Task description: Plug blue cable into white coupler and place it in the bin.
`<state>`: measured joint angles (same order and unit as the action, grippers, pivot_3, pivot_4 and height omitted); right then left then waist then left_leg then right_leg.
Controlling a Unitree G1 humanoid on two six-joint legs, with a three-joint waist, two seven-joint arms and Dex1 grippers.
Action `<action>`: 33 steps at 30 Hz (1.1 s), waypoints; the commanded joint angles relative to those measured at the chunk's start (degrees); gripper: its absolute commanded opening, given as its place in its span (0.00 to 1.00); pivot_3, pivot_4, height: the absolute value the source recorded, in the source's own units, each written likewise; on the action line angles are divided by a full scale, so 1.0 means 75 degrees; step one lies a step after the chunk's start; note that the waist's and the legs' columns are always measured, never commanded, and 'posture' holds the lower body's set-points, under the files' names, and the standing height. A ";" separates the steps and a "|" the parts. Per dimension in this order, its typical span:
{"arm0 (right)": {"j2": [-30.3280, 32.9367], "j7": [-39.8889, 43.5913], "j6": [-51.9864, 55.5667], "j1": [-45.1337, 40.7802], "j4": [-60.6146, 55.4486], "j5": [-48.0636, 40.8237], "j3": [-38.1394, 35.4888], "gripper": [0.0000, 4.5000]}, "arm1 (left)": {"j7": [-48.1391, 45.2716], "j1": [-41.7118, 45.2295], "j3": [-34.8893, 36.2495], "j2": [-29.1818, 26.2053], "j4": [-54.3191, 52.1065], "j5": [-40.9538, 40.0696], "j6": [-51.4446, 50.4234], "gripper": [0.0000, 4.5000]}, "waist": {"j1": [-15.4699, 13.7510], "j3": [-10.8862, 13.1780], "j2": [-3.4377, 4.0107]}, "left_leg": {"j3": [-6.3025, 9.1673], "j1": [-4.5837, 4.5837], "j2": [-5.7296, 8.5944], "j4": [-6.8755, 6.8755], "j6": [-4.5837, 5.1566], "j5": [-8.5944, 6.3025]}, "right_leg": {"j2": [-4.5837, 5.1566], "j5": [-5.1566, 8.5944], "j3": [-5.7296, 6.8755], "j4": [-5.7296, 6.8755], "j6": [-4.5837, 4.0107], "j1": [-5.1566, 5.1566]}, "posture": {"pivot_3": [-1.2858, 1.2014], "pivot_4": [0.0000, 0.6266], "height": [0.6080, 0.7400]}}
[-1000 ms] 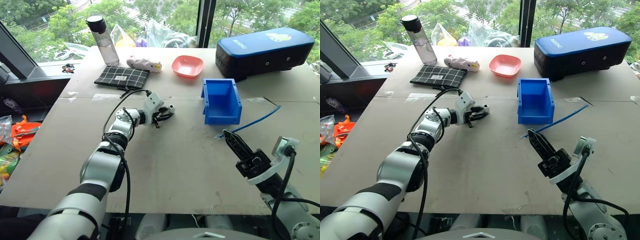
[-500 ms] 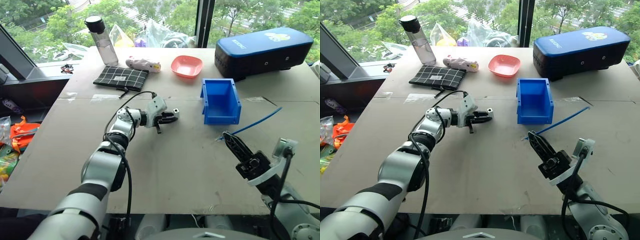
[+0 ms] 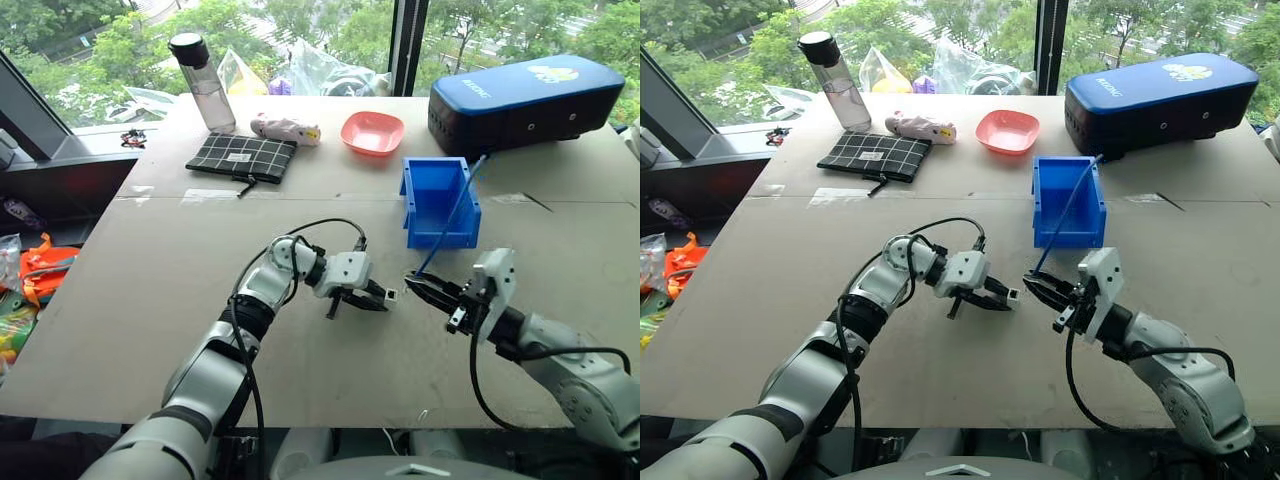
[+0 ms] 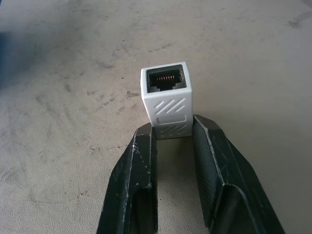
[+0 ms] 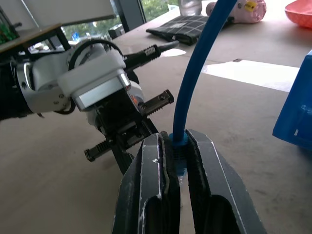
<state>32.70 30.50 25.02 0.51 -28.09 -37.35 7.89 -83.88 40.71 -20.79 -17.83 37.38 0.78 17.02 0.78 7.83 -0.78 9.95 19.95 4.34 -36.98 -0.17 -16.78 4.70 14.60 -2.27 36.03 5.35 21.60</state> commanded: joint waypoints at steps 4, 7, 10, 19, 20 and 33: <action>-0.0428 0.0575 -0.0404 -0.0459 0.0362 0.0717 0.0362 0.00 | 0.0139 -0.0113 -0.0322 -0.0147 -0.0284 0.0318 -0.0202 0.09 | -0.0003 -0.0001 -0.0001 | 0.0004 0.0000 0.0000 0.0000 -0.0009 0.0005 | 0.0001 0.0000 0.0000 -0.0001 0.0000 0.0000 | 0.52 0.24 0.97; -0.0488 0.0734 -0.0374 -0.0378 0.0315 0.0881 0.0395 0.00 | 0.0247 -0.0186 -0.0356 -0.0206 -0.0447 0.0309 -0.0346 0.09 | -0.0011 -0.0001 -0.0001 | 0.0006 0.0000 0.0001 -0.0003 -0.0007 0.0004 | 0.0002 0.0000 0.0000 0.0000 0.0000 0.0001 | 0.52 0.24 0.97; -0.0453 0.0872 -0.0388 -0.0276 0.0385 0.1134 0.0480 0.00 | 0.0428 -0.0184 -0.0457 -0.0220 -0.0362 0.0458 -0.0175 0.09 | -0.0010 -0.0005 0.0000 | 0.0007 0.0000 0.0001 -0.0007 -0.0008 0.0004 | 0.0001 -0.0001 0.0001 0.0000 0.0000 0.0001 | 0.52 0.24 0.97; -0.0445 0.1123 -0.0510 0.0083 0.0473 0.1547 0.0539 0.00 | 0.0431 -0.0381 -0.0498 -0.0254 -0.0670 0.0297 -0.0433 0.09 | -0.0027 -0.0044 -0.0005 | 0.0006 -0.0003 0.0005 -0.0021 0.0009 -0.0005 | 0.0004 -0.0001 -0.0002 0.0009 0.0000 -0.0006 | 0.52 0.24 0.97; -0.0445 0.1122 -0.0497 0.0099 0.0471 0.1552 0.0505 0.00 | 0.0408 -0.0413 -0.0509 -0.0292 -0.0719 0.0304 -0.0417 0.09 | -0.0026 -0.0045 -0.0005 | 0.0008 -0.0005 0.0005 -0.0021 0.0009 -0.0005 | 0.0003 0.0000 -0.0001 0.0012 0.0001 -0.0005 | 0.52 0.24 0.97; -0.0235 0.1513 -0.0505 -0.0430 0.1093 0.1835 0.0424 0.00 | 0.0106 -0.0604 -0.0586 -0.0527 -0.1440 0.0100 -0.0730 0.09 | 0.0011 -0.0068 -0.0019 | 0.0019 -0.0016 0.0002 -0.0003 0.0008 -0.0005 | -0.0004 0.0000 -0.0006 0.0010 0.0000 -0.0003 | 0.52 0.24 0.97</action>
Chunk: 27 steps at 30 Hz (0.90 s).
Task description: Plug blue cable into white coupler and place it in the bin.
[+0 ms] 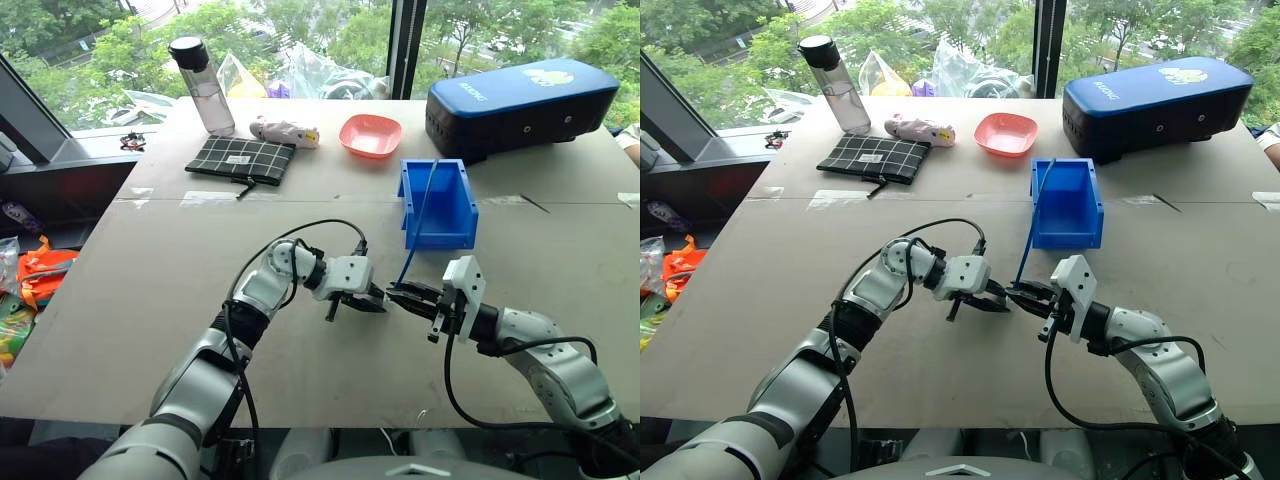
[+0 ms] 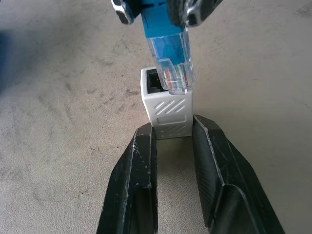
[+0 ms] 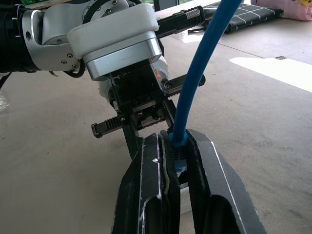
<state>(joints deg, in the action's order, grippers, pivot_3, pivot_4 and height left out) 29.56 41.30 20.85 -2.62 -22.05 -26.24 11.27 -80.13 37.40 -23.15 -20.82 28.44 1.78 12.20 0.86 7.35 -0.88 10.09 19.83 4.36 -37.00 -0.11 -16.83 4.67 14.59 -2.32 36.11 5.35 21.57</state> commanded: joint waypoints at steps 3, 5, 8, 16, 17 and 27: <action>0.0219 0.0183 0.0046 -0.0121 0.0452 0.0440 0.0004 0.00 | -0.0425 -0.0117 -0.0277 -0.0121 -0.0325 -0.0060 -0.0206 0.09 | 0.0001 -0.0012 -0.0011 | 0.0001 -0.0006 -0.0001 0.0008 0.0000 0.0000 | -0.0003 0.0000 0.0000 -0.0002 0.0000 0.0000 | 0.52 0.24 0.97; 0.0298 0.0309 0.0066 -0.0207 0.0569 0.0468 -0.0045 0.00 | -0.0450 -0.0080 -0.0271 -0.0120 -0.0306 -0.0074 -0.0239 0.09 | 0.0005 -0.0016 -0.0014 | 0.0000 -0.0007 -0.0002 0.0010 0.0000 0.0000 | -0.0003 0.0000 -0.0001 -0.0003 0.0000 0.0000 | 0.52 0.24 0.97; 0.0396 0.0529 0.0138 -0.0282 0.0581 0.0407 -0.0048 0.00 | -0.0449 -0.0010 -0.0259 -0.0104 -0.0157 -0.0070 -0.0199 0.09 | -0.0001 -0.0021 -0.0020 | 0.0001 -0.0007 -0.0002 0.0010 -0.0001 0.0000 | -0.0003 0.0000 -0.0001 -0.0004 0.0000 0.0000 | 0.52 0.24 0.97; 0.0733 0.0705 0.0088 -0.0636 0.0380 0.1453 0.0849 0.00 | -0.0459 0.0034 -0.0238 -0.0089 0.0069 -0.0087 -0.0066 0.09 | -0.0001 -0.0028 -0.0018 | 0.0002 -0.0007 -0.0002 0.0015 -0.0001 0.0001 | -0.0006 0.0001 0.0002 -0.0006 0.0000 0.0001 | 0.52 0.24 0.97; 0.0737 0.0698 0.0140 -0.0657 0.0370 0.1570 0.0963 0.00 | -0.0474 0.0019 -0.0237 -0.0098 0.0074 -0.0097 -0.0045 0.09 | 0.0000 -0.0029 -0.0020 | 0.0003 -0.0007 -0.0002 0.0015 -0.0003 0.0002 | -0.0005 0.0001 0.0000 -0.0007 0.0000 0.0001 | 0.52 0.24 0.97; 0.0766 0.0766 0.0598 -0.0662 0.0685 0.2195 0.1590 0.00 | -0.0498 0.0002 -0.0241 -0.0125 0.0228 -0.0134 0.0165 0.09 | 0.0038 -0.0063 -0.0034 | 0.0037 -0.0013 -0.0002 0.0018 -0.0007 0.0003 | -0.0019 0.0000 -0.0005 -0.0008 -0.0002 0.0002 | 0.52 0.24 0.97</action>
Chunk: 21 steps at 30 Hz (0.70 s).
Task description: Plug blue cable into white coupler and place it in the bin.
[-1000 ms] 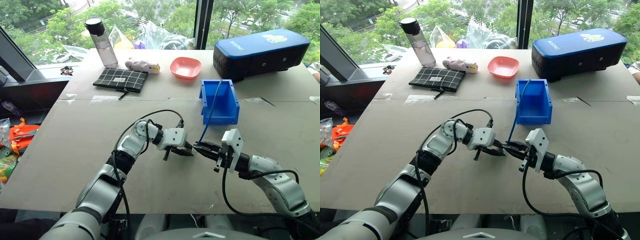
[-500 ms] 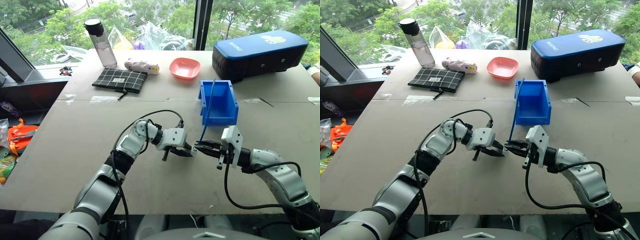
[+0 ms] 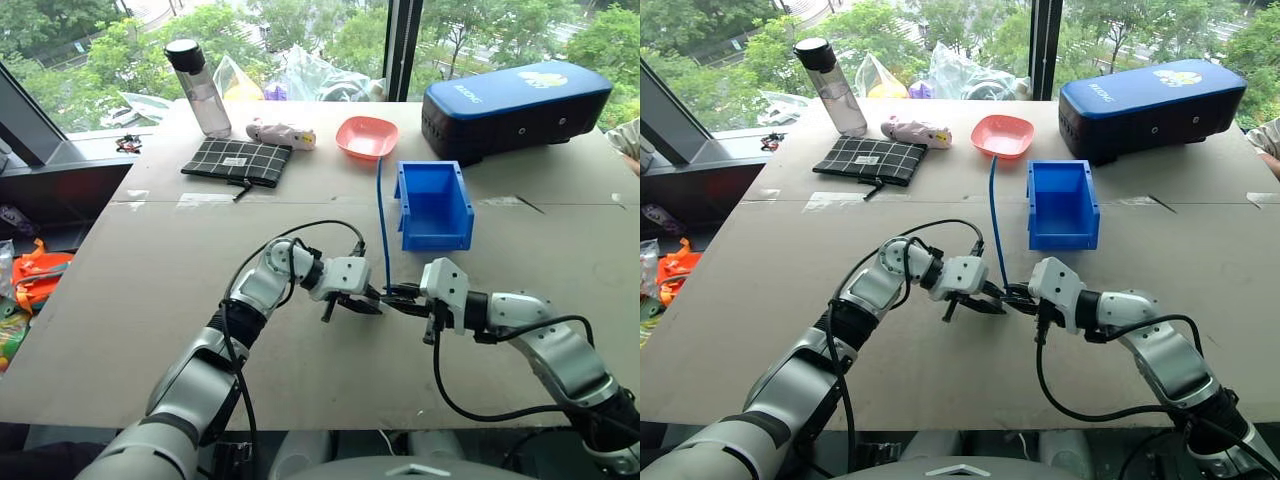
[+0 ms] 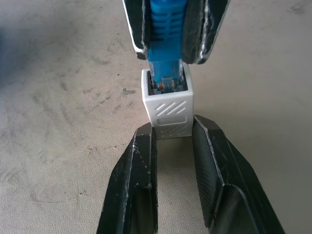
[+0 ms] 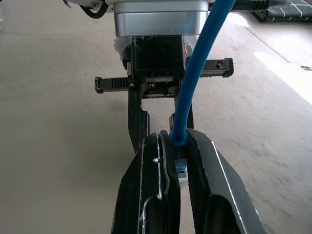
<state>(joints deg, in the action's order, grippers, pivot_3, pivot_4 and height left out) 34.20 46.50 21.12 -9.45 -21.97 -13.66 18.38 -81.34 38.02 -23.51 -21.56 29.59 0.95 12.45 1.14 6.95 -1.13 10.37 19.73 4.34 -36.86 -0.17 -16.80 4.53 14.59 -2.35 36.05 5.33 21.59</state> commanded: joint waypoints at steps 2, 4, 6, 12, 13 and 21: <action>0.0194 0.0182 0.0706 0.0243 0.0789 0.0631 0.0840 0.00 | -0.0324 -0.0077 -0.0198 -0.0009 0.0100 -0.0023 0.0159 0.09 | 0.0003 -0.0020 0.0000 | 0.0005 -0.0002 0.0000 0.0001 0.0000 0.0000 | -0.0002 0.0000 -0.0002 0.0000 0.0000 0.0000 | 0.52 0.24 0.97; 0.0197 0.0208 0.0876 0.0205 0.0866 0.0723 0.0983 0.00 | -0.0306 -0.0098 -0.0202 0.0003 0.0064 -0.0027 0.0137 0.09 | 0.0006 -0.0035 0.0002 | 0.0006 -0.0005 0.0000 0.0002 0.0006 -0.0004 | -0.0004 0.0000 -0.0003 0.0000 0.0000 0.0000 | 0.52 0.24 0.97; 0.0075 0.0146 0.1085 0.0160 0.0900 0.0660 0.0965 0.00 | -0.0297 -0.0142 -0.0202 0.0006 -0.0058 -0.0053 0.0040 0.09 | 0.0008 -0.0054 0.0002 | 0.0011 -0.0010 0.0000 0.0006 0.0007 -0.0004 | -0.0008 0.0000 -0.0004 0.0001 -0.0001 -0.0002 | 0.52 0.24 0.97; -0.0189 0.0055 0.0718 0.0412 0.0828 0.0476 0.0703 0.00 | -0.0168 -0.0314 -0.0169 -0.0015 -0.0466 -0.0089 -0.0265 0.09 | 0.0035 -0.0092 0.0011 | 0.0030 -0.0016 0.0001 0.0015 0.0006 -0.0005 | -0.0017 0.0001 -0.0012 0.0001 -0.0002 0.0000 | 0.52 0.24 0.97; -0.0419 -0.0088 0.0644 0.0458 0.0692 0.0158 0.0313 0.00 | -0.0061 -0.0359 -0.0023 0.0013 -0.0656 -0.0242 -0.0536 0.21 | 0.0042 -0.0092 0.0013 | 0.0035 -0.0017 0.0001 0.0016 0.0006 -0.0005 | -0.0020 0.0001 -0.0012 0.0000 -0.0003 -0.0001 | 0.52 0.24 0.97; -0.1025 -0.1138 0.1888 0.0366 -0.1240 -0.2547 -0.2587 0.00 | 0.0895 -0.1961 0.1674 -0.0820 -0.4488 -0.2433 -0.4503 0.94 | 0.0053 0.0001 0.0101 | 0.0050 0.0010 0.0001 0.0016 0.0007 -0.0006 | 0.0002 0.0000 -0.0025 0.0011 -0.0004 0.0020 | 0.52 0.24 0.97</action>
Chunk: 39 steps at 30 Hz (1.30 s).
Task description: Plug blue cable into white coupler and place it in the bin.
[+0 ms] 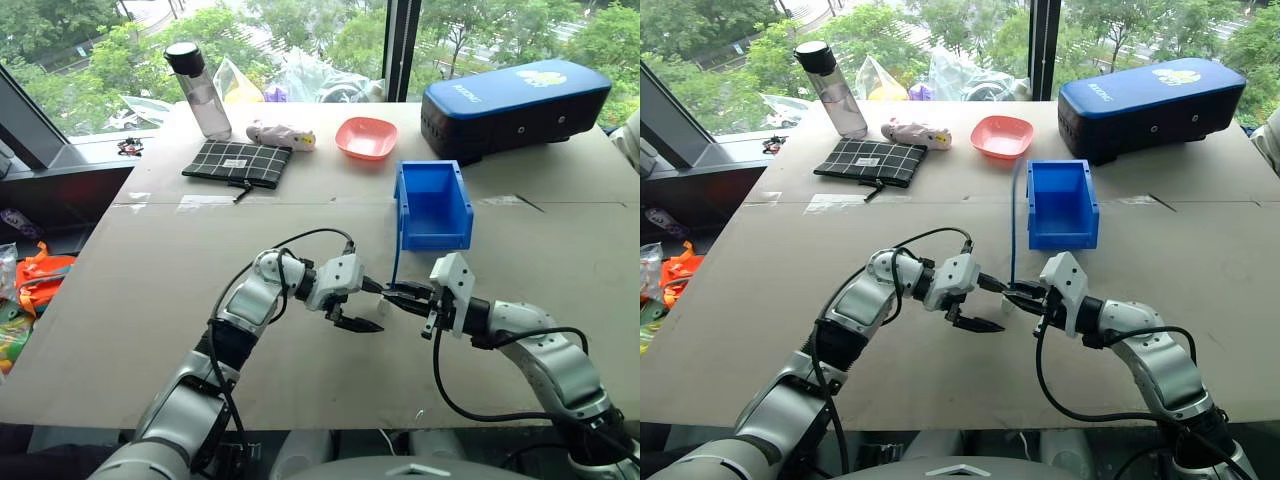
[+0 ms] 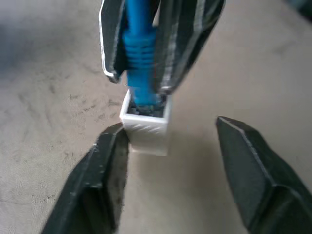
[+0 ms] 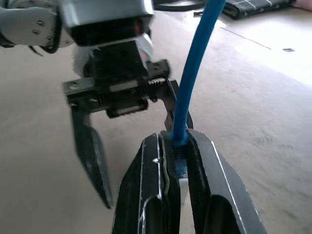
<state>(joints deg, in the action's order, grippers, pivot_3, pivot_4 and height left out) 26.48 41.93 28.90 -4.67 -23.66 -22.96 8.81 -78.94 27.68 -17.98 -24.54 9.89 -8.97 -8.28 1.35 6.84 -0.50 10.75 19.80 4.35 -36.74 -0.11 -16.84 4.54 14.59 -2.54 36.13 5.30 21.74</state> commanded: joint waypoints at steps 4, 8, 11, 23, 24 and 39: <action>0.0224 -0.1237 0.2306 -0.1335 -0.1132 -0.2863 -0.2454 0.00 | 0.2176 -0.1227 0.2037 -0.0227 -0.3489 -0.2089 -0.3196 0.94 | -0.0062 0.0050 0.0030 | 0.0003 0.0002 0.0003 0.0011 0.0003 -0.0002 | 0.0009 -0.0001 -0.0005 -0.0001 0.0000 0.0008 | 0.52 0.24 0.97; 0.0642 -0.1738 0.3281 -0.2945 -0.0024 -0.3061 -0.2731 0.00 | 0.3099 -0.1572 0.2659 -0.0184 -0.4612 -0.2742 -0.3974 0.94 | -0.0104 0.0065 0.0018 | -0.0002 0.0001 0.0006 0.0010 0.0000 0.0000 | 0.0014 -0.0002 0.0002 -0.0008 -0.0002 0.0004 | 0.52 0.24 0.97; 0.0875 -0.2008 0.3895 -0.4304 0.1415 -0.2740 -0.2511 0.00 | 0.3869 -0.1763 0.3065 -0.0041 -0.5257 -0.3201 -0.4346 0.94 | -0.0088 0.0070 0.0020 | -0.0013 0.0001 0.0010 0.0014 -0.0005 0.0003 | 0.0017 -0.0005 -0.0002 -0.0017 -0.0006 0.0001 | 0.52 0.24 0.97; 0.0980 -0.0247 0.2403 -0.6576 0.6409 -0.0321 -0.0653 0.50 | 0.5676 -0.2309 0.2884 0.0016 -0.6656 -0.3331 -0.4580 0.95 | -0.0091 0.0074 0.0010 | -0.0098 0.0015 0.0010 0.0033 -0.0024 0.0014 | 0.0028 -0.0007 -0.0043 -0.0037 -0.0008 0.0029 | 0.52 0.24 0.97; 0.1043 -0.0214 0.2404 -0.6529 0.6273 -0.0333 -0.0779 0.60 | 0.5708 -0.2335 0.2896 -0.0015 -0.6658 -0.3348 -0.4566 0.95 | -0.0098 0.0074 0.0010 | -0.0100 0.0017 0.0010 0.0033 -0.0024 0.0014 | 0.0028 -0.0007 -0.0042 -0.0037 -0.0008 0.0032 | 0.52 0.24 0.97; 0.2964 0.2502 0.0690 0.0960 -0.0618 -0.1573 -0.5343 0.93 | 0.4440 -0.3923 0.3919 -0.1565 -0.6363 -0.4052 -0.4268 0.95 | -0.0285 0.0073 -0.0001 | -0.0102 0.0080 0.0007 0.0028 0.0001 0.0000 | 0.0032 -0.0008 -0.0050 -0.0035 -0.0007 0.0093 | 0.52 0.24 0.97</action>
<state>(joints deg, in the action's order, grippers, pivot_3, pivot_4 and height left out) 47.69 57.68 39.25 0.26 -24.95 -36.70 -26.22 -43.72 -0.83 9.04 -35.24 -36.17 -37.59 -41.63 -0.79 7.38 -0.51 9.92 20.33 4.40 -36.54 -0.09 -16.86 4.78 14.54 -2.96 35.87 5.24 22.38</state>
